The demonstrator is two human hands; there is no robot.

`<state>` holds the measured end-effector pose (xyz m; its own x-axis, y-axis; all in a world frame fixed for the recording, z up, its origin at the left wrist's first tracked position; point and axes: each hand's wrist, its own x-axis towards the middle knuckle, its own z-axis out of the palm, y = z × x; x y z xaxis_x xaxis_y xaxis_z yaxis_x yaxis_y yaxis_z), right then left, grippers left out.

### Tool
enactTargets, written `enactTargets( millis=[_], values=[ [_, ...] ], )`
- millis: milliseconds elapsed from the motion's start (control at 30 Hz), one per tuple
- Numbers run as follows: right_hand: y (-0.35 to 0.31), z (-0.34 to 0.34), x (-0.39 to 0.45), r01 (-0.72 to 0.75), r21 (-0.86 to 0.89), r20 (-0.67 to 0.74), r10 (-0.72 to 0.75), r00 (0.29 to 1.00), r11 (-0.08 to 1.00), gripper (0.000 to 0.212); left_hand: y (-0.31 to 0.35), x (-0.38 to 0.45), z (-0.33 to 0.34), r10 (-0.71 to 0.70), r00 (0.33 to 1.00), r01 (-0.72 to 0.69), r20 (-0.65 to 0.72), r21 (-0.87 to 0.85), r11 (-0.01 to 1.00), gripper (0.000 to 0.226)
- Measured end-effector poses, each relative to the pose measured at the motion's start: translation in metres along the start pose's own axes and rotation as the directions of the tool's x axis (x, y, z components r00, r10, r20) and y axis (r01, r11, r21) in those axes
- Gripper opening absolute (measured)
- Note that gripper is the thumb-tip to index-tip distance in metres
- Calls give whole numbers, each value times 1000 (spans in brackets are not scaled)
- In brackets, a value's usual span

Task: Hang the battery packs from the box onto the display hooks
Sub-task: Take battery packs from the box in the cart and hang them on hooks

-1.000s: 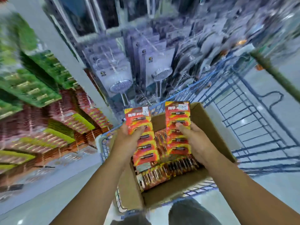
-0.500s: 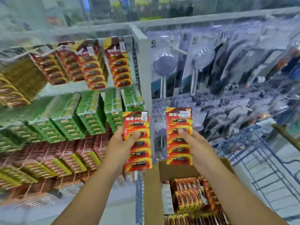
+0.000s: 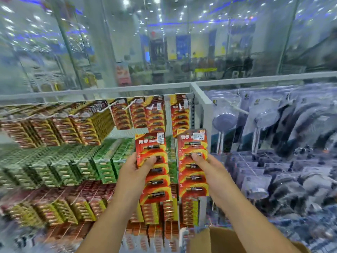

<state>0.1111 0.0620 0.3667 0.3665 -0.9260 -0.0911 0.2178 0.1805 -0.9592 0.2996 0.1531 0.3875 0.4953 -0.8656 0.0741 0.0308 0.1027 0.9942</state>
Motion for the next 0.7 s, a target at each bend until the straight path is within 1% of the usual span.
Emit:
enactTargets(
  millis=[100, 167, 233, 433, 600, 700],
  values=[
    [-14, 22, 16, 12, 2, -6, -12, 1000, 1000, 24, 12, 21, -8, 17, 1000, -17, 9, -14, 1000, 17],
    [-22, 36, 28, 38, -12, -31, -38, 999, 999, 23, 16, 38, -12, 28, 999, -28, 18, -8, 1000, 18],
    [-31, 46, 40, 66, -38, -66, -68, 995, 997, 24, 21, 55, -14, 40, 999, -40, 28, -6, 999, 15],
    [-46, 60, 79, 101, -88, -154, -114, 981, 991, 28, 25, 112, -12, 16, 997, -14, 80, -19, 1000, 9],
    [-41, 61, 106, 76, -85, -214, -93, 972, 993, 28, 15, 153, -9, 6, 994, -2, 110, -36, 999, 19],
    [-39, 62, 117, 68, -84, -242, -87, 966, 994, 25, 7, 173, -8, -24, 994, 28, 111, -28, 999, 30]
  ],
)
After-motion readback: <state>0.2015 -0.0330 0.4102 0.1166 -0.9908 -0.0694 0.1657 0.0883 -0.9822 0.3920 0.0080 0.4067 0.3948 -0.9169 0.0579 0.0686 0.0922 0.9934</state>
